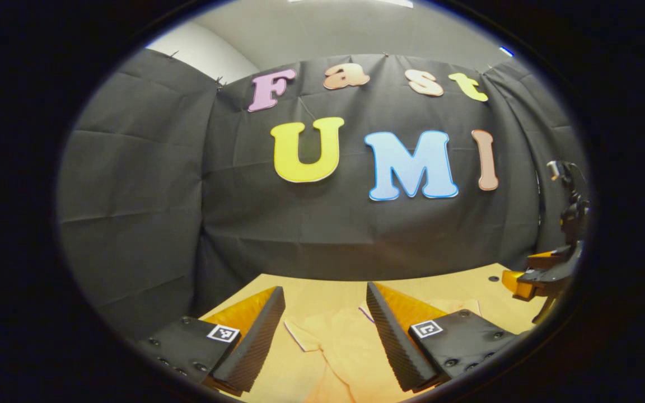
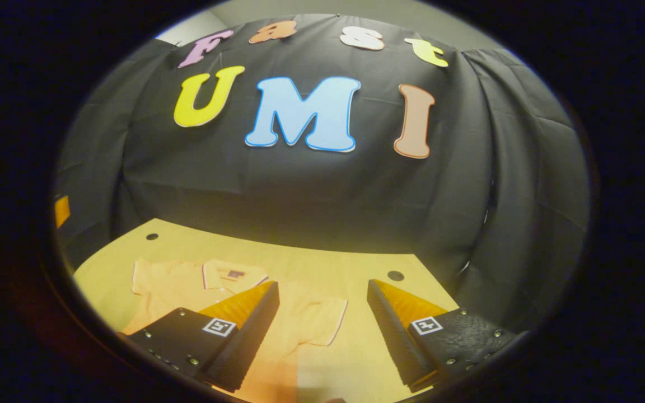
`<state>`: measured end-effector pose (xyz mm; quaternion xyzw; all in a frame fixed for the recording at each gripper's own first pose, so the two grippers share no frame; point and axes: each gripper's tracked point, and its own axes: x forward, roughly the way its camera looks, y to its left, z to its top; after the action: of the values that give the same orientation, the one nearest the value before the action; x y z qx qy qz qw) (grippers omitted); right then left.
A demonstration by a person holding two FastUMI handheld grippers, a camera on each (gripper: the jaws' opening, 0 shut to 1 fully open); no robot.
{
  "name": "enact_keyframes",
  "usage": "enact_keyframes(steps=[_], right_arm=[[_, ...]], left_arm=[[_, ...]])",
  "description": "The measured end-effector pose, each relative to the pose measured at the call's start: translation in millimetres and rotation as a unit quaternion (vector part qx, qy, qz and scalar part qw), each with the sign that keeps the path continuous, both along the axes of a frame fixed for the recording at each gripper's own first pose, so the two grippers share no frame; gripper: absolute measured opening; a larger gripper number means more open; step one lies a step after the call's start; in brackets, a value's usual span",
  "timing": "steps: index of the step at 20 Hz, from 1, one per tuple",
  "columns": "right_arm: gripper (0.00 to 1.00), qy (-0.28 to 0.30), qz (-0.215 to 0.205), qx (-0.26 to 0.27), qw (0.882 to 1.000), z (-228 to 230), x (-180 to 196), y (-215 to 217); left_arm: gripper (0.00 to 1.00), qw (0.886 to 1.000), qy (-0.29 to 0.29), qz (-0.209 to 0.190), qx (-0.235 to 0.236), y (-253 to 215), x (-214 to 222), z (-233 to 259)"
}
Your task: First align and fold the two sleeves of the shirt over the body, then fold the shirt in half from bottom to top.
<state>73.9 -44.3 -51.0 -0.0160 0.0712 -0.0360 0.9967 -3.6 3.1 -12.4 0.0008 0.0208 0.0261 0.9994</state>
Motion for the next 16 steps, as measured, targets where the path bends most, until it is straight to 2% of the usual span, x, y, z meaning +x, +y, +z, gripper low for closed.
enact_keyframes(steps=[8,13,16], right_arm=[[0.98,0.097,0.004,0.009,0.995,-73.4,59.8,-16.6],[0.98,0.183,-0.011,0.057,0.981,-131.5,96.5,-26.2],[0.98,0.213,-0.026,0.065,0.974,-156.2,112.2,-34.6]], left_arm=[[0.98,0.999,0.011,0.038,0.011,16.7,-27.3,-2.2],[0.99,0.998,0.018,0.050,0.016,15.7,-43.8,-5.8],[0.99,0.998,0.021,0.053,0.016,15.9,-50.9,-7.4]])
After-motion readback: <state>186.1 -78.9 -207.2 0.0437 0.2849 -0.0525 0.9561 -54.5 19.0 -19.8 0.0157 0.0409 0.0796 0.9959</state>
